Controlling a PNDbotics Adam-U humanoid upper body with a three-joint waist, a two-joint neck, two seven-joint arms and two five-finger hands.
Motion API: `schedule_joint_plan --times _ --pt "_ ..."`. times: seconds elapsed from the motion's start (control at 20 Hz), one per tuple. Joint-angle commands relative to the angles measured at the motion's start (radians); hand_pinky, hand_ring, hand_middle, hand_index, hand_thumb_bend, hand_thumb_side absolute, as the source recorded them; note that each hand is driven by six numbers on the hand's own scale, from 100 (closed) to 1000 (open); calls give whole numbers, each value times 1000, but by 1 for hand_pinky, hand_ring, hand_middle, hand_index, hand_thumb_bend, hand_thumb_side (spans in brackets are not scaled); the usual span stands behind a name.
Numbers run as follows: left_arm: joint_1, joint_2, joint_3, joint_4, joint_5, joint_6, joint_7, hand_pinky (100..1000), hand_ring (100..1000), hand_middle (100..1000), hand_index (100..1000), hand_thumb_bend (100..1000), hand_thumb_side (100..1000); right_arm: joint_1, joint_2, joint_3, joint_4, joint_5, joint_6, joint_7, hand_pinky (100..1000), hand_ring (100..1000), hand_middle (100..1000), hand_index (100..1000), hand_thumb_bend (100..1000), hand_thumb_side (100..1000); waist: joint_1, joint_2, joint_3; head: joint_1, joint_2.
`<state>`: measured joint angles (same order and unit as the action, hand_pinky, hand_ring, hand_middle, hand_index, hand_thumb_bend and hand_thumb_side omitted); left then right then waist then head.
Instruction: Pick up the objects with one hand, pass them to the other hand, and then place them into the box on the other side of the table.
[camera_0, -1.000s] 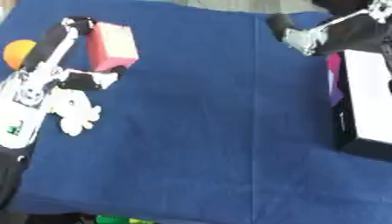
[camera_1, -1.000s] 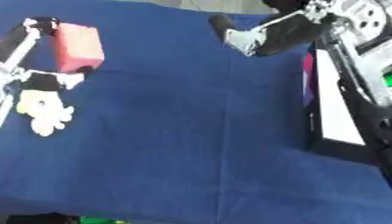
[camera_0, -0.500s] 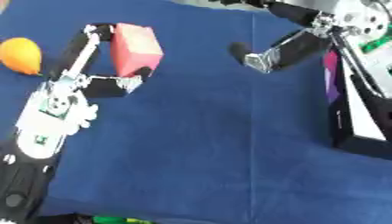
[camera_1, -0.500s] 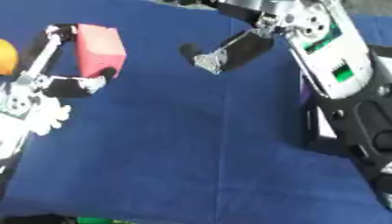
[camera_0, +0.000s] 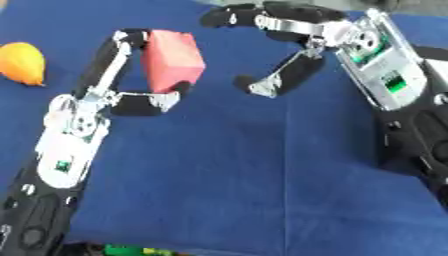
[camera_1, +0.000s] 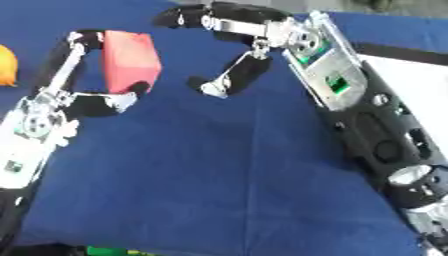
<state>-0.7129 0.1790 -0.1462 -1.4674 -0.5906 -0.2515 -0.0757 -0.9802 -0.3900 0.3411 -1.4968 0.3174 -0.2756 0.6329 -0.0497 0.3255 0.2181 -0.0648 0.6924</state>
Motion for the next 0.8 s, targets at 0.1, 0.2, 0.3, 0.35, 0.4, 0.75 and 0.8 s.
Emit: schedule_joint_plan --times 0.1,0.2,0.3,0.35,0.4,0.75,0.8 --pt "-22 -12 -10 -19 -15 -16 6 759 541 462 561 100 279 -32 12 1 33 39 -16 -21 1000 1000 1000 1000 198 100 3 -21 4 -9 -7" --pt "-26 -21 -13 -13 -20 -19 8 758 539 461 561 100 288 -37 21 4 48 50 -18 -21 1000 1000 1000 1000 195 100 2 -20 6 -12 -6" --pt "-31 -29 -16 -9 -21 -20 10 757 537 459 559 100 296 -39 31 4 62 62 -14 -28 1000 1000 1000 1000 210 100 0 -19 9 -17 -6" --pt "-33 -32 -16 -7 -20 -20 12 757 536 458 559 100 299 -40 35 4 68 71 -11 -35 1000 1000 1000 1000 211 100 0 -18 10 -18 -6" --pt "-33 -35 -17 -5 -19 -19 14 757 535 457 558 100 302 -41 38 4 74 80 -9 -42 1000 1000 1000 1000 211 100 -1 -18 11 -19 -6" --pt "-41 -47 -24 8 -25 -28 27 754 532 453 555 100 304 -42 57 15 113 109 -6 -34 1000 1000 1000 1000 183 119 -6 -17 16 -25 -2" --pt "-43 -49 -25 11 -28 -30 28 754 532 453 555 100 302 -43 59 15 117 108 -4 -32 1000 1000 1000 1000 178 122 -6 -17 17 -25 -1"
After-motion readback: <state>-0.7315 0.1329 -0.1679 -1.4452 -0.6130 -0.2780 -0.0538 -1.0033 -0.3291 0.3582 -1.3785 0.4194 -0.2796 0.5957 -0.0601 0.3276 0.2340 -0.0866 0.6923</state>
